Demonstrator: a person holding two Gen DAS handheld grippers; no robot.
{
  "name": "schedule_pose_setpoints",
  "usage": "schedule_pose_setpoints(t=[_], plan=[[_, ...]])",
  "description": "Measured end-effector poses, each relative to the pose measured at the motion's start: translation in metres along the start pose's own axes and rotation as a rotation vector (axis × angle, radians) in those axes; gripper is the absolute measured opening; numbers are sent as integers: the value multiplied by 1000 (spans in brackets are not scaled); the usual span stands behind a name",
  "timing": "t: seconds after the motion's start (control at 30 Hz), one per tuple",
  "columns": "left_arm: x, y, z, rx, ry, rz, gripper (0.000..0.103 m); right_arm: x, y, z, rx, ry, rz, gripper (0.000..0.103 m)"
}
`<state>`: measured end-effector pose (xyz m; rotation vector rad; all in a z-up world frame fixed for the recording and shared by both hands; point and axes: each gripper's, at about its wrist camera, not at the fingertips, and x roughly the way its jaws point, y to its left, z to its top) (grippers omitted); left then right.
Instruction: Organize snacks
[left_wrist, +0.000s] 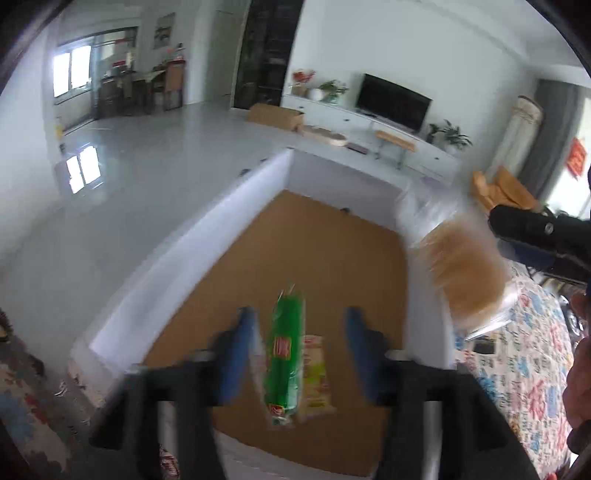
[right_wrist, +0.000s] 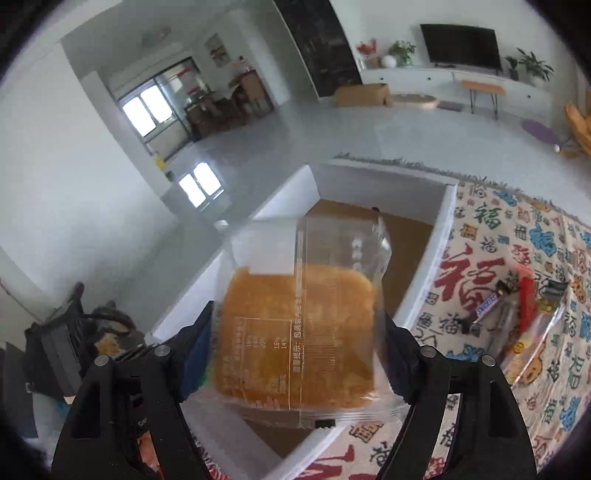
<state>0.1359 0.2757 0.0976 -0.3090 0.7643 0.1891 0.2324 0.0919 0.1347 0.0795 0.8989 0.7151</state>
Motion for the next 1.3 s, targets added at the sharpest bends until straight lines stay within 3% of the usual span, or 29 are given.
schedule_pose_setpoints(t=[0.03,0.13,0.23,0.37,0.47,0.53,0.63,0.8,0.93,1.0,1.17,1.3], plan=[[-2,4,-3,-12,-19,5,82,6,2,3,3,-6,0,83],[-4,-1,-14,-15,-47,6,82,-2,-4,0,5,-65,22,83],[-11,-31,-24,19,-57,-62,82,-21,-20,-15,-38,-116,-35,83],[-31,-112,-56,141,-51,-262,83,-47,-76,-65,-102,-162,-234,83],[-31,-183,-90,236,12,-448,96,-57,-145,-120,-73,-104,-434,83],[-18,-226,-114,295,66,-510,98,-66,-192,-156,-24,-43,-552,83],[21,-272,-143,382,158,-473,98,-93,-250,-204,79,10,-678,83],[74,-293,-173,480,137,-286,98,-136,-298,-244,245,-25,-753,83],[109,-275,-187,429,214,-277,97,-133,-311,-263,288,-26,-760,83],[106,-276,-192,448,172,-267,98,-138,-313,-269,316,-60,-744,87],[111,-292,-199,526,188,-198,103,-139,-319,-269,330,-59,-737,88],[110,-293,-198,524,188,-198,103,-137,-320,-270,330,-58,-738,89]])
